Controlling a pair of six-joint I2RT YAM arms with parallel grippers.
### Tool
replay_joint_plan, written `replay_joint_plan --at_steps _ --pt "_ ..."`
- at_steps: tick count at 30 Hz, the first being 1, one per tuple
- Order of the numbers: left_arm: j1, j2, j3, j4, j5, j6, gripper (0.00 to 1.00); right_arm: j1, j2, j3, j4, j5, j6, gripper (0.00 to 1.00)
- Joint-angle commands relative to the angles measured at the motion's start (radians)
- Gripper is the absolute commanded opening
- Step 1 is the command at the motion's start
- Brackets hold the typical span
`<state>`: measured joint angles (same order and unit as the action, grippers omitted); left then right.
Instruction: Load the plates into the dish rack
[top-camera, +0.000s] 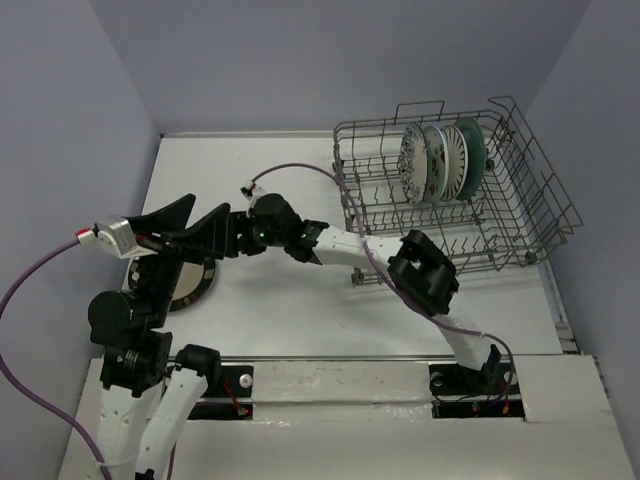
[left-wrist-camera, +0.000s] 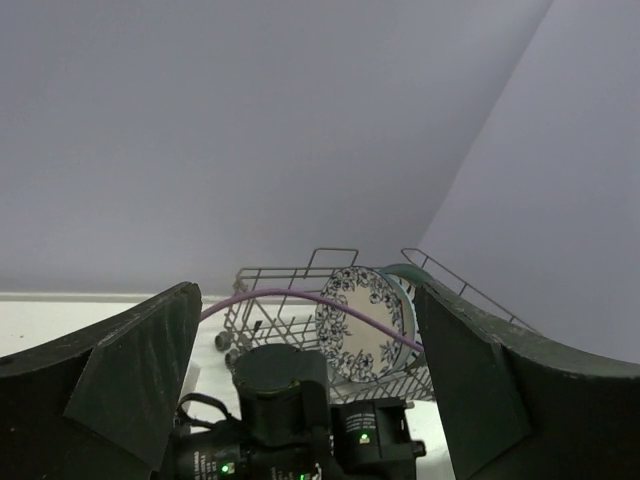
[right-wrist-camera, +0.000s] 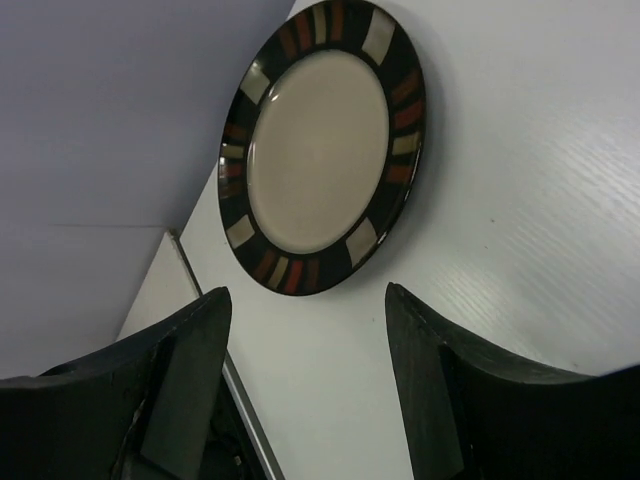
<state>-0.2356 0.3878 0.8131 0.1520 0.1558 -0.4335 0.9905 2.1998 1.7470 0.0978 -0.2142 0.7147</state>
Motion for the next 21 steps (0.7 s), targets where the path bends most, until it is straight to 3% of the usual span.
replay_joint_plan --at_steps 1,13,19,21 --pt "-0.044 -0.049 -0.02 -0.006 -0.104 0.097 0.99 0.03 0.124 0.117 0.066 0.027 0.074 0.68" --pt "-0.139 -0.119 -0.129 0.006 -0.187 0.159 0.99 0.039 0.405 0.376 0.065 -0.051 0.146 0.67" --pt "-0.171 -0.135 -0.154 0.015 -0.18 0.163 0.99 0.039 0.544 0.511 0.031 -0.083 0.219 0.59" --pt "-0.183 -0.138 -0.15 0.005 -0.194 0.179 0.99 0.039 0.574 0.572 0.007 -0.085 0.224 0.49"
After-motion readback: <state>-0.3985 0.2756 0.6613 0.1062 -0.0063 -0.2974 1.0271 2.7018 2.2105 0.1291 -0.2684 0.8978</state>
